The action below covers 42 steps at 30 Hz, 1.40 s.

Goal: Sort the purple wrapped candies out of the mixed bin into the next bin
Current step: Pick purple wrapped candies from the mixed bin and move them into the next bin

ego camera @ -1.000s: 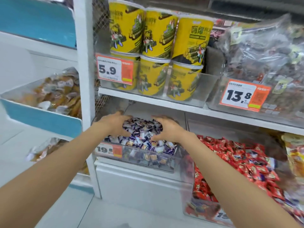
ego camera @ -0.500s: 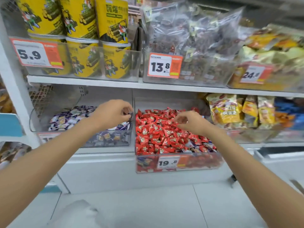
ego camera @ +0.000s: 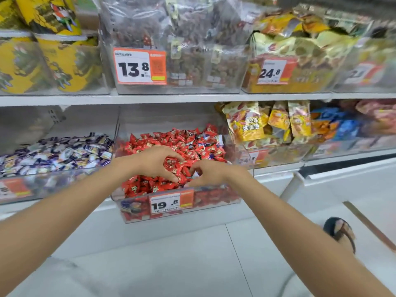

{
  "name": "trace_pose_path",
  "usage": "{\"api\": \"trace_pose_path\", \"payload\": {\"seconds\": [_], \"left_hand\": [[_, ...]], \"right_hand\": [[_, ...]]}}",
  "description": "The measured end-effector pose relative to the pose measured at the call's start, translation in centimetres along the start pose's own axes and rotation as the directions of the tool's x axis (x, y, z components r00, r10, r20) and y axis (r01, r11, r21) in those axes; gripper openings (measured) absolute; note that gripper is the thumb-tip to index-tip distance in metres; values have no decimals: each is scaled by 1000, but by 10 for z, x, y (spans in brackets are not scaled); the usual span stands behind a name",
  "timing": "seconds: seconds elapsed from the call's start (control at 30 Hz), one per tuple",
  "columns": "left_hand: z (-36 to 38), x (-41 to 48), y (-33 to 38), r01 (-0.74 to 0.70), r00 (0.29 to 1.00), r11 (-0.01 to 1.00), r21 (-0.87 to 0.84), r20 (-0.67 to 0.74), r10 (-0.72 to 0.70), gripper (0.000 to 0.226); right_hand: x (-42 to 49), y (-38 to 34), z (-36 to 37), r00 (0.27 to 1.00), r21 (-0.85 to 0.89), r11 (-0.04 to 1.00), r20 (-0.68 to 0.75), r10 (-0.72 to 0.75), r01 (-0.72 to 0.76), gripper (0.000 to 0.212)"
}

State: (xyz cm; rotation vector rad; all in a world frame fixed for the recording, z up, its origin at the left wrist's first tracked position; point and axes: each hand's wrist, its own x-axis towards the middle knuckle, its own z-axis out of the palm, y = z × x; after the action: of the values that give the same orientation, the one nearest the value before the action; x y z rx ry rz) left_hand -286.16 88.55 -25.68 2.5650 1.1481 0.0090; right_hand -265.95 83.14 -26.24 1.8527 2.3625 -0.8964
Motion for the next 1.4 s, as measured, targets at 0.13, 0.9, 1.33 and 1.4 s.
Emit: {"api": "trace_pose_path", "payload": {"seconds": [0.13, 0.9, 1.33, 1.4], "left_hand": [[2, 3, -5, 15, 1000, 1000, -21, -5, -16, 71], [15, 64, 45, -107, 994, 966, -235, 7, 112, 18], [-10, 25, 2, -22, 982, 923, -385, -181, -52, 8], [-8, 24, 1, -33, 981, 923, -383, -189, -44, 8]], "right_hand": [[5, 7, -7, 998, 33, 999, 61, -26, 24, 34], [-43, 54, -44, 907, 294, 951, -420, 37, 97, 18], [-4, 40, -25, 986, -192, 979, 140, 95, -67, 55], [2, 43, -30, 996, -184, 981, 51, 79, -69, 44]]}}
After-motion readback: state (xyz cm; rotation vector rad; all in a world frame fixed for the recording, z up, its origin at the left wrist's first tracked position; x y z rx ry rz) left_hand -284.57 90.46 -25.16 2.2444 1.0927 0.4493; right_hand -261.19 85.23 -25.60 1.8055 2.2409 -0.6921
